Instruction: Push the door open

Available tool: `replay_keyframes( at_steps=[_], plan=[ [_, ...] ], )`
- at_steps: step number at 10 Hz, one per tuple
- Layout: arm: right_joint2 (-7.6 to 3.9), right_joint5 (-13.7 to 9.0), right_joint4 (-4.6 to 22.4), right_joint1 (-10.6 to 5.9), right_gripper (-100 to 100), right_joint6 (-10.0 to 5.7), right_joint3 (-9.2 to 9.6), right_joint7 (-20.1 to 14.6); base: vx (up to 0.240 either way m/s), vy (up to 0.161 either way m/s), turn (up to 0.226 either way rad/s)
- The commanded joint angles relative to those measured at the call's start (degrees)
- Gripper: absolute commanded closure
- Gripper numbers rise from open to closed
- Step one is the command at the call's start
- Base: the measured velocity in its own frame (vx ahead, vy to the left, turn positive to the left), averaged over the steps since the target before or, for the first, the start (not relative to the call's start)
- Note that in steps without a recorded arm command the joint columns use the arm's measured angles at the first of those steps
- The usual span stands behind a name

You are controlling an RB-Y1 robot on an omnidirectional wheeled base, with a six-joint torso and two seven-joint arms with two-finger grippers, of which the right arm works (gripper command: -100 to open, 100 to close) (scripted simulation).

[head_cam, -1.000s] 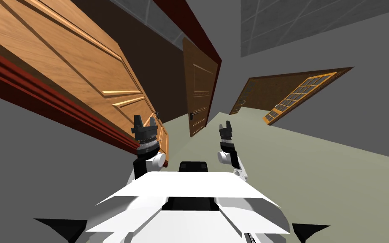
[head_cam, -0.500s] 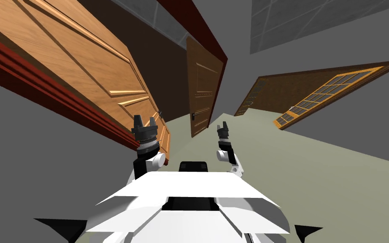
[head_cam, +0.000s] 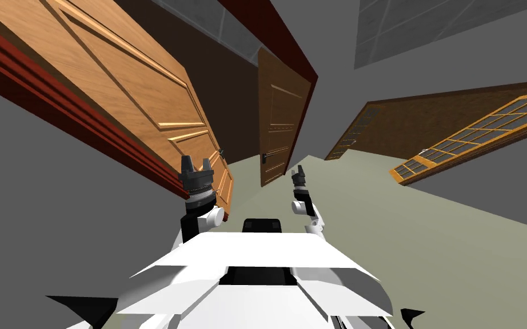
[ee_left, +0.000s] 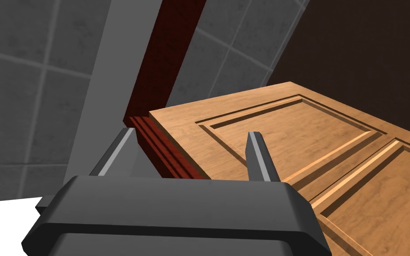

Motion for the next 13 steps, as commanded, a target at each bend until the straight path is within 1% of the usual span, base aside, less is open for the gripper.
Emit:
replay_keyframes(
  at_steps=[1, 2, 3, 5, 6, 7, 8, 9, 10, 12, 13],
  plan=[
    [-0.78, -0.2, 2.6, -1.16, -100, -0.14, 0.04, -0.6, 0.055, -0.130, 0.241],
    [-1.18, -0.3, 4.1, -2.25, -100, -0.25, 0.03, -0.9, 0.049, -0.117, 0.228],
    [-1.18, -0.3, 4.6, -2.25, -100, -0.25, 0.03, -0.9, 0.037, -0.077, 0.041],
    [-1.99, -0.5, 8.7, -4.43, -100, -0.48, 0.01, -1.5, 0.028, -0.079, 0.141],
    [-2.39, -0.6, 10.1, -5.53, -100, -0.60, -0.01, -1.8, 0.037, -0.117, 0.264],
    [-2.79, -0.8, 12.0, -6.66, -100, -0.72, -0.02, -2.1, 0.037, -0.125, 0.223],
    [-2.79, -0.8, 12.8, -6.66, -100, -0.72, -0.02, -2.1, 0.026, -0.089, 0.042],
    [-3.19, -0.9, 14.8, -7.79, -100, -0.83, -0.03, -2.4, 0.028, -0.074, 0.113],
    [-3.19, -0.9, 14.8, -7.79, -100, -0.83, -0.03, -2.4, 0.021, -0.055, 0.076],
    [-3.98, -1.1, 18.5, -10.04, -100, -1.07, -0.05, -3.0, 0.019, -0.074, 0.175],
    [-3.98, -1.1, 19.0, -10.04, -100, -1.07, -0.05, -3.0, 0.019, -0.091, 0.090]
  ],
)
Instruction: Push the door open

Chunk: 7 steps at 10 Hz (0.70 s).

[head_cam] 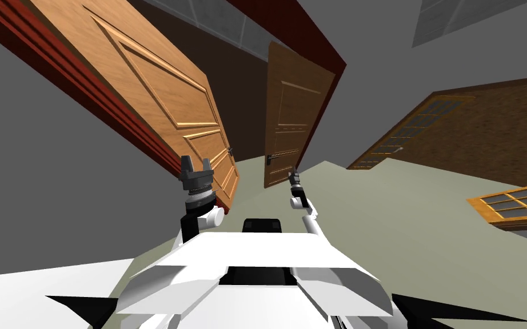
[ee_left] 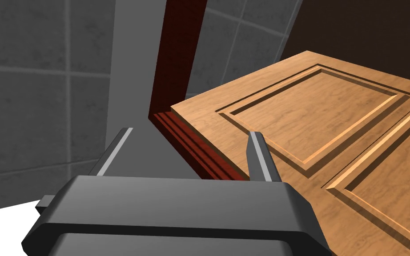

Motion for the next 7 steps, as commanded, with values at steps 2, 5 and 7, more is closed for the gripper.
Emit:
replay_keyframes(
  at_steps=[2, 5, 7],
  plan=[
    [-0.51, -0.2, 3.0, -1.60, -100, -0.18, -0.08, -0.4, 0.019, -0.072, 0.097],
    [-1.66, -0.5, 8.7, -4.98, -100, -0.53, -0.11, -1.3, 0.020, -0.098, 0.187],
    [-2.39, -0.7, 12.6, -7.19, -100, -0.76, -0.13, -1.9, 0.021, -0.139, 0.198]
  ],
)
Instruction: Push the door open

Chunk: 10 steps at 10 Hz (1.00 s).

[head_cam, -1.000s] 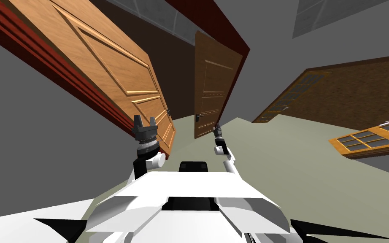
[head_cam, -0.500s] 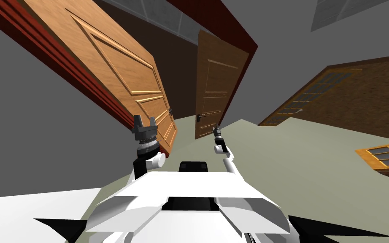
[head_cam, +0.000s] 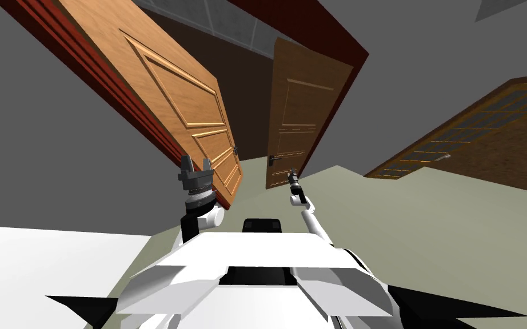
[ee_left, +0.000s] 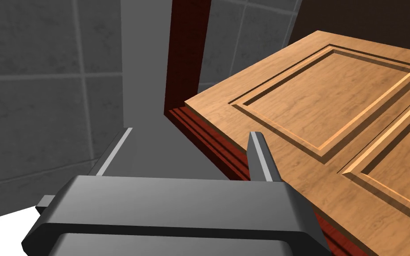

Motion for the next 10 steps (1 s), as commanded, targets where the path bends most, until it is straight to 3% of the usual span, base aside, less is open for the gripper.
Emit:
replay_keyframes(
  at_steps=[1, 3, 4, 5, 6, 10],
  plan=[
    [-0.19, -0.1, 1.6, -0.70, -100, 0.10, -0.03, -0.2, -0.001, -0.082, 0.085],
    [-0.91, -0.3, 5.0, -2.88, -100, -0.13, -0.05, -0.8, 0.008, -0.078, 0.164],
    [-0.91, -0.3, 5.6, -2.88, -100, -0.13, -0.05, -0.8, 0.004, -0.073, 0.077],
    [-1.27, -0.4, 7.7, -3.98, -100, -0.24, -0.06, -1.1, 0.007, -0.071, 0.122],
    [-1.27, -0.4, 7.7, -3.98, -100, -0.24, -0.06, -1.1, 0.001, -0.060, 0.075],
    [-2.60, -0.8, 15.2, -8.10, -100, -0.67, -0.10, -2.2, -0.005, -0.101, 0.194]
  ],
)
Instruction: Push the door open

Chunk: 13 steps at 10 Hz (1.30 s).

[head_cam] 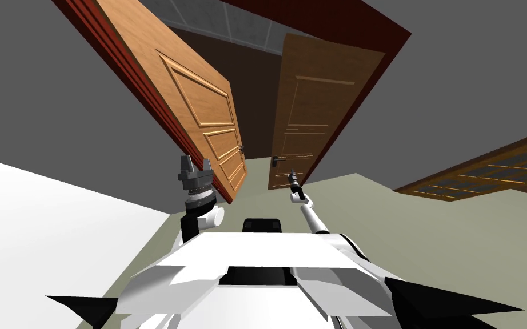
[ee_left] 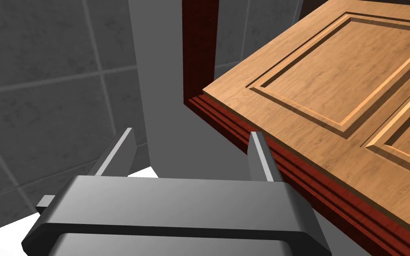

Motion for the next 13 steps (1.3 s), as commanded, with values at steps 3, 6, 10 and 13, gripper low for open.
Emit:
replay_keyframes(
  at_steps=[3, 6, 10, 13],
  plan=[
    [-0.96, -0.3, 4.3, -2.18, -100, 0.03, -0.02, -0.8, 0.010, -0.106, 0.155],
    [-1.84, -0.6, 9.5, -4.97, -100, -0.27, -0.05, -1.6, -0.016, -0.087, 0.173],
    [-2.59, -0.8, 13.9, -7.39, -100, -0.52, -0.08, -2.2, -0.010, -0.073, 0.134],
    [-3.06, -1.0, 16.8, -8.93, -100, -0.68, -0.09, -2.6, -0.015, -0.075, 0.135]
  ],
)
